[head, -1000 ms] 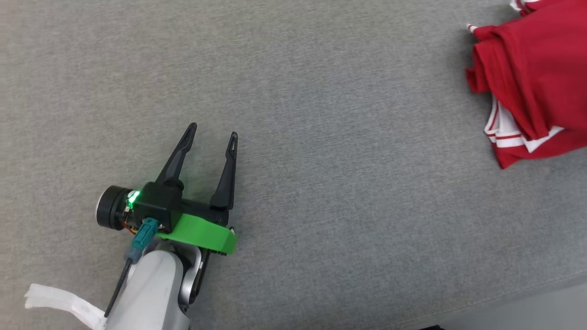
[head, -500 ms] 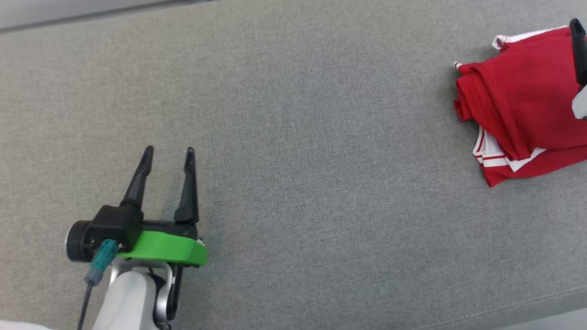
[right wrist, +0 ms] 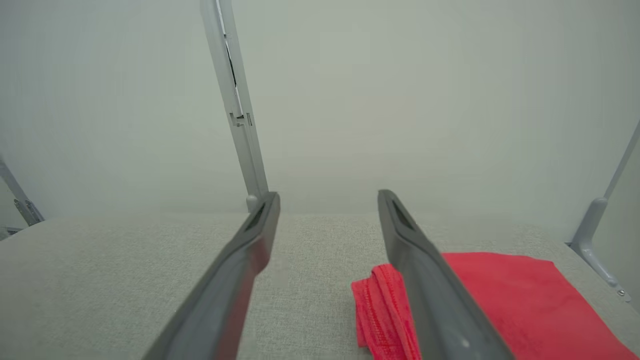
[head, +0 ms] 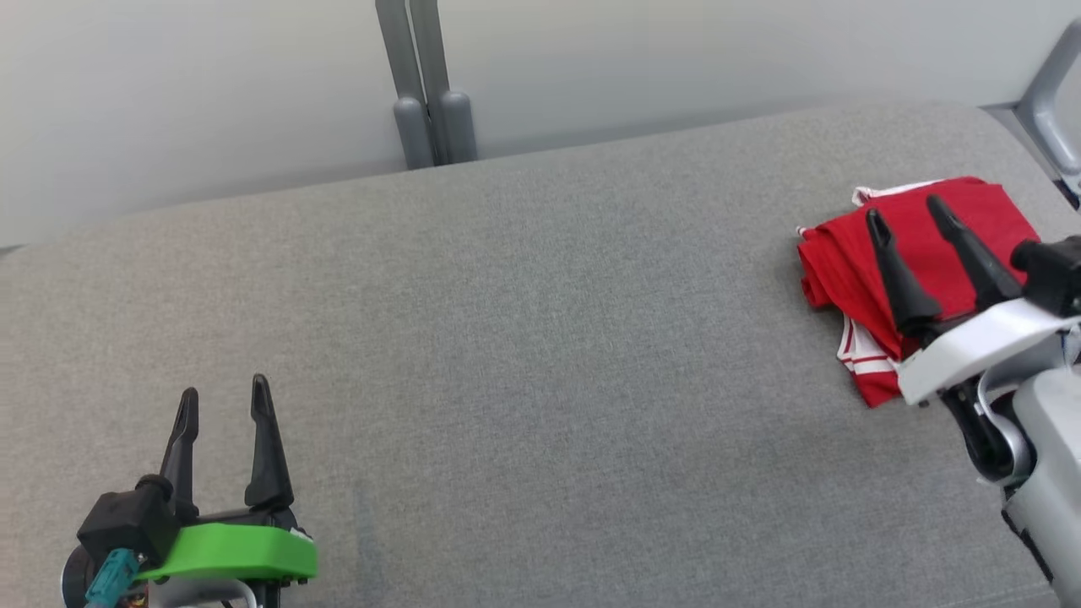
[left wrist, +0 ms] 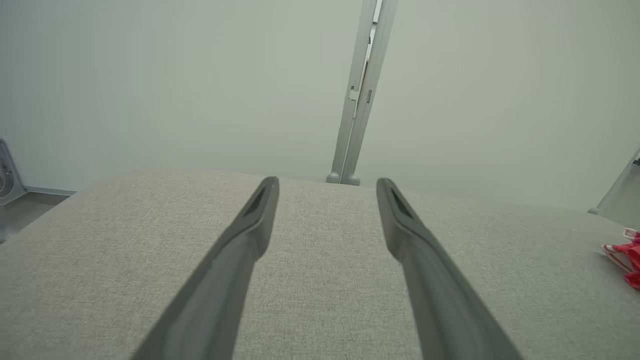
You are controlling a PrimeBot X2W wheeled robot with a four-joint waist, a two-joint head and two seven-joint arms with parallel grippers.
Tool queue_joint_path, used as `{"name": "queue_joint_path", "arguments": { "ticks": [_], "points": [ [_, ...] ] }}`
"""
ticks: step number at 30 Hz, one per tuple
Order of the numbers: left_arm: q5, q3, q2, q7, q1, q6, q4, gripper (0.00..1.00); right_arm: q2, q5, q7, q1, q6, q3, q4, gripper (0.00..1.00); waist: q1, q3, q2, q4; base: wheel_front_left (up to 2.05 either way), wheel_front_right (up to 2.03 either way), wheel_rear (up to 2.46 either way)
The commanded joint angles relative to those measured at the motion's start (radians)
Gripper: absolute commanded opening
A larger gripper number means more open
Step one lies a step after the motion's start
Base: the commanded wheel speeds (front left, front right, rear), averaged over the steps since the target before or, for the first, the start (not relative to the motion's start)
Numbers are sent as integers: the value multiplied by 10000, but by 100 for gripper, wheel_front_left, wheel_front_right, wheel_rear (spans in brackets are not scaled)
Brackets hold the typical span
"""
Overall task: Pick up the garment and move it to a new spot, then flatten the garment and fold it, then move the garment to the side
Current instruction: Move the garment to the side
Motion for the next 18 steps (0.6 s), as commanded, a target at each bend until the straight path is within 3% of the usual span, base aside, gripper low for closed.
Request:
{"name": "queue_joint_path", "arguments": {
  "ticks": [1,11,18],
  "points": [
    [5,50,-7,-45,245,-69,80,100,133,-295,-19,456,-3,-255,-229,100,1,-719,0,287,0,0,0],
    [680,333,-144,-45,710,-356,525,100,1435,-1678,-19,3035,-1,-2118,-1423,100,1,-775,0,507,0,0,0],
    [1425,361,-215,-45,629,-490,741,100,1873,-2199,-19,3502,-1,-2324,-1645,100,1,-683,0,435,0,0,0]
  ]
}}
